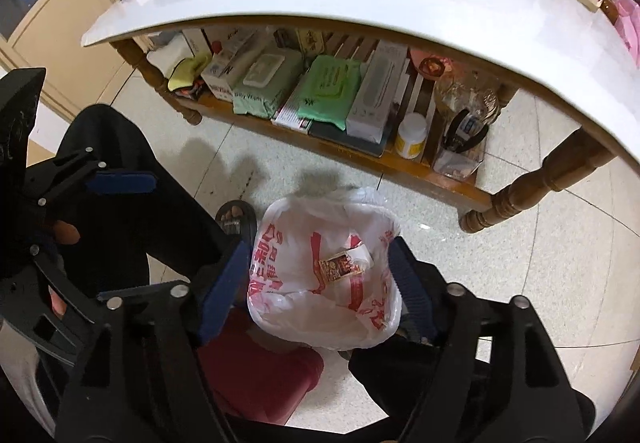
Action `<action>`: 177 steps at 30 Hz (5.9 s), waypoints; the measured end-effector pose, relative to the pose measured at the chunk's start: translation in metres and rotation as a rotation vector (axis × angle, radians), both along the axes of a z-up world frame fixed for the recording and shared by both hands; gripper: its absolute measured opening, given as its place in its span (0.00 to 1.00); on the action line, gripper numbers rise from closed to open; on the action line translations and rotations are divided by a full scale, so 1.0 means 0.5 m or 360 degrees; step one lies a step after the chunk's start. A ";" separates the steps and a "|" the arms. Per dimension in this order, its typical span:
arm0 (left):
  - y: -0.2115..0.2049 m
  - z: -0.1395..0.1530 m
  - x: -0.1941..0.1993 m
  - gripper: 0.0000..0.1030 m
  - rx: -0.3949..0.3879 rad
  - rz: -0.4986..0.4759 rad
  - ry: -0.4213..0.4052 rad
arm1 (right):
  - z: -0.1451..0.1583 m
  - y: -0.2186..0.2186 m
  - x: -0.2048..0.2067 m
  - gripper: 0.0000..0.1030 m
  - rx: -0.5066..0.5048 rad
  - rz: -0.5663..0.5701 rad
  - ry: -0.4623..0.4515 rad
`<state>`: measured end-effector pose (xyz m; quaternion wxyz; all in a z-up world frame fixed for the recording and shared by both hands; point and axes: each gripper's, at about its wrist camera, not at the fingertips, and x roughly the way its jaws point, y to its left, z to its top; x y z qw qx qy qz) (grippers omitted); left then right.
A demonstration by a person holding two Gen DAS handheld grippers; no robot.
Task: Collect trash
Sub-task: 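Move the left tool to the yellow wrapper while the right tool approaches the black case, then close the left tool on the yellow snack wrapper while the right tool grasps the black case, then carry the yellow wrapper and black case down to the white plastic bag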
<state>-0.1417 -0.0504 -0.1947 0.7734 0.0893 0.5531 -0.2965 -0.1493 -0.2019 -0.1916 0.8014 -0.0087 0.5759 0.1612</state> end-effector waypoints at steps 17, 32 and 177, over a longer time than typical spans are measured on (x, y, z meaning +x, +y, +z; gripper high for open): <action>-0.005 0.212 0.159 0.92 -0.0099 -0.0061 -0.0384 | 0.260 -0.071 0.086 0.92 -0.0017 -0.0192 -0.0244; -0.052 0.297 0.387 0.92 -0.0077 -0.0355 -0.0561 | 0.423 -0.166 0.310 0.92 -0.0126 -0.0533 -0.0387; -0.067 -0.002 0.043 0.10 -0.0015 -0.0361 -0.0015 | 0.064 -0.054 0.021 0.50 -0.0062 -0.0247 -0.0007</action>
